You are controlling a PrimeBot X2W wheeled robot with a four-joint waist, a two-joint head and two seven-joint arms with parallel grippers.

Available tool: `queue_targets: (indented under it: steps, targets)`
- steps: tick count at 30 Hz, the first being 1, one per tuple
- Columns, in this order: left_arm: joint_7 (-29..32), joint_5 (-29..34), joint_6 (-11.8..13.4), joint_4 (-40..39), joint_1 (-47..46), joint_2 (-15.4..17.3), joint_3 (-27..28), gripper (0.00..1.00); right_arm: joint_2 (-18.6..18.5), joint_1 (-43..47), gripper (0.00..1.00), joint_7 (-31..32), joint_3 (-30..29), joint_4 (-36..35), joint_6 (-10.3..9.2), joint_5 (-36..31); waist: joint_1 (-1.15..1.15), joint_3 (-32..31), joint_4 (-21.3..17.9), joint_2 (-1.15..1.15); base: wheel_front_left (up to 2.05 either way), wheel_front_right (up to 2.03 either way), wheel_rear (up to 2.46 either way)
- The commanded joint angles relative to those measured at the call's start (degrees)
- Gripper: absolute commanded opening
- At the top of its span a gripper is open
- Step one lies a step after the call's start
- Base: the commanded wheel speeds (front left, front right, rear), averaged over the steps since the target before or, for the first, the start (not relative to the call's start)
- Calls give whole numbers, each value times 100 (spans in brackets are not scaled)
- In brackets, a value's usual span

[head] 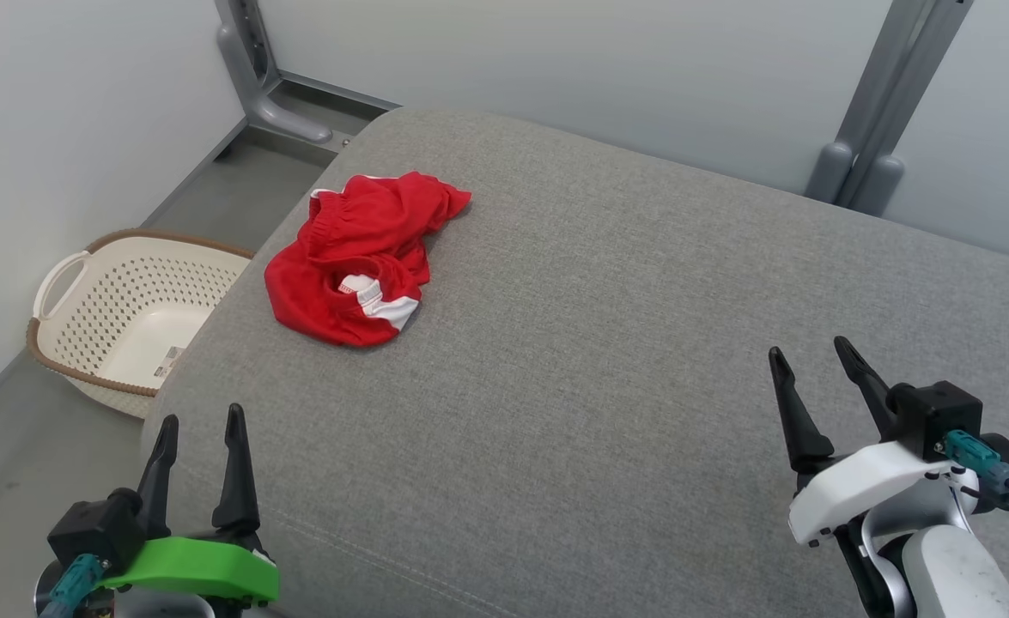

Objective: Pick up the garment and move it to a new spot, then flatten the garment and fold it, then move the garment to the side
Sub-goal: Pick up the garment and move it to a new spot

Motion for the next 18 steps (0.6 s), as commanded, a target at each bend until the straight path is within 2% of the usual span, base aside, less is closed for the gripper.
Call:
queue_targets:
  steps: [1, 10, 18]
  targets:
    - [-13, -5, 17, -22, 87, -13, 15, 100, 6, 53, 100, 1, 4, 8, -11, 11, 0, 14, 13, 0, 0, 0, 0]
    - [26, -173, 7, 106, -231, 7, 57, 100, 3, -30, 100, 51, 71, -16, -11, -40, 0, 141, -178, 0, 0, 0, 0]
    - [692, -342, 2, 1266, -1692, 184, 7, 100, -181, -241, 100, 270, 103, -268, -11, -135, 0, 721, -486, 0, 0, 0, 0]
